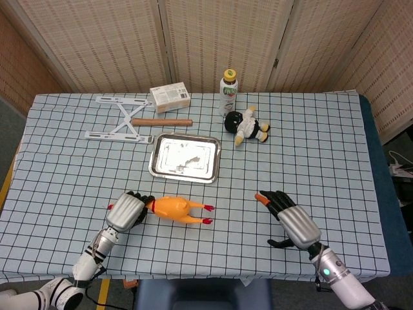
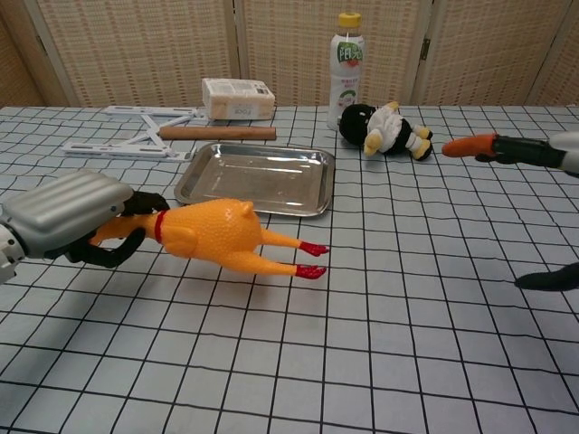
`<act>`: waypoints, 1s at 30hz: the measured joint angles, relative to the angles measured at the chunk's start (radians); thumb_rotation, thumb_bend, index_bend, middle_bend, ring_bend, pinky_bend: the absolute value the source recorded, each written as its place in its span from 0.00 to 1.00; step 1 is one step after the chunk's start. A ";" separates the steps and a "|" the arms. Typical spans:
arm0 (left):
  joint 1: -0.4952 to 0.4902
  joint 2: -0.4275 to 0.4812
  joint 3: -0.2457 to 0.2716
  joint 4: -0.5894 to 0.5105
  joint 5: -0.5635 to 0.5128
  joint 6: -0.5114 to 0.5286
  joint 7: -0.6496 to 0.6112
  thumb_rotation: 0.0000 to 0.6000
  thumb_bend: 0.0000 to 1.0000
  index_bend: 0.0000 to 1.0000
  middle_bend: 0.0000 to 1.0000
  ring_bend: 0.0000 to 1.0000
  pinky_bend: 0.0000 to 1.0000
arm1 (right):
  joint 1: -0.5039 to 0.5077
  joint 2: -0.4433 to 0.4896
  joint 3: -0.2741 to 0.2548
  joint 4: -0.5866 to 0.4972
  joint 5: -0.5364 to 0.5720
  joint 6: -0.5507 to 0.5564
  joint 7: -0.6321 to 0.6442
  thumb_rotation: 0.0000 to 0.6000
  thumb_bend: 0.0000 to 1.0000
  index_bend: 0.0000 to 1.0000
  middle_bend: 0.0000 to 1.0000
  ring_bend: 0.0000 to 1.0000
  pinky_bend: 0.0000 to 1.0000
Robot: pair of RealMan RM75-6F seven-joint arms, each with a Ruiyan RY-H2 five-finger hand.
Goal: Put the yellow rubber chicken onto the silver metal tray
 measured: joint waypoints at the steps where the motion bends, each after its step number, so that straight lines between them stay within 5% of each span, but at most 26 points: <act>1: 0.001 0.001 0.002 -0.015 0.001 0.003 0.012 1.00 0.79 0.79 0.72 0.54 0.66 | 0.034 -0.008 0.019 -0.025 0.030 -0.031 -0.015 1.00 0.11 0.00 0.00 0.00 0.00; 12: 0.003 0.040 -0.007 -0.176 0.002 0.038 0.082 1.00 0.78 0.79 0.72 0.54 0.66 | 0.251 -0.260 0.141 -0.071 0.426 -0.121 -0.296 1.00 0.11 0.00 0.00 0.00 0.02; 18: 0.005 0.056 -0.009 -0.203 0.003 0.048 0.076 1.00 0.78 0.79 0.72 0.54 0.66 | 0.337 -0.409 0.181 -0.016 0.590 -0.125 -0.303 1.00 0.11 0.01 0.01 0.01 0.26; 21: 0.008 0.064 -0.006 -0.214 0.005 0.053 0.080 1.00 0.78 0.79 0.72 0.54 0.66 | 0.368 -0.458 0.189 0.020 0.610 -0.106 -0.311 1.00 0.12 0.20 0.18 0.17 0.49; 26: 0.010 0.075 0.006 -0.236 0.016 0.055 0.084 1.00 0.78 0.79 0.72 0.54 0.66 | 0.389 -0.501 0.182 0.049 0.600 -0.033 -0.367 1.00 0.26 0.74 0.54 0.58 0.93; 27: 0.010 0.076 0.009 -0.241 0.017 0.053 0.083 1.00 0.78 0.79 0.72 0.54 0.66 | 0.391 -0.508 0.180 0.053 0.597 -0.019 -0.377 1.00 0.31 0.86 0.63 0.67 0.98; 30: 0.008 0.079 0.012 -0.249 0.017 0.047 0.083 1.00 0.78 0.80 0.72 0.54 0.66 | 0.395 -0.532 0.173 0.063 0.582 0.029 -0.404 1.00 0.37 1.00 0.74 0.80 1.00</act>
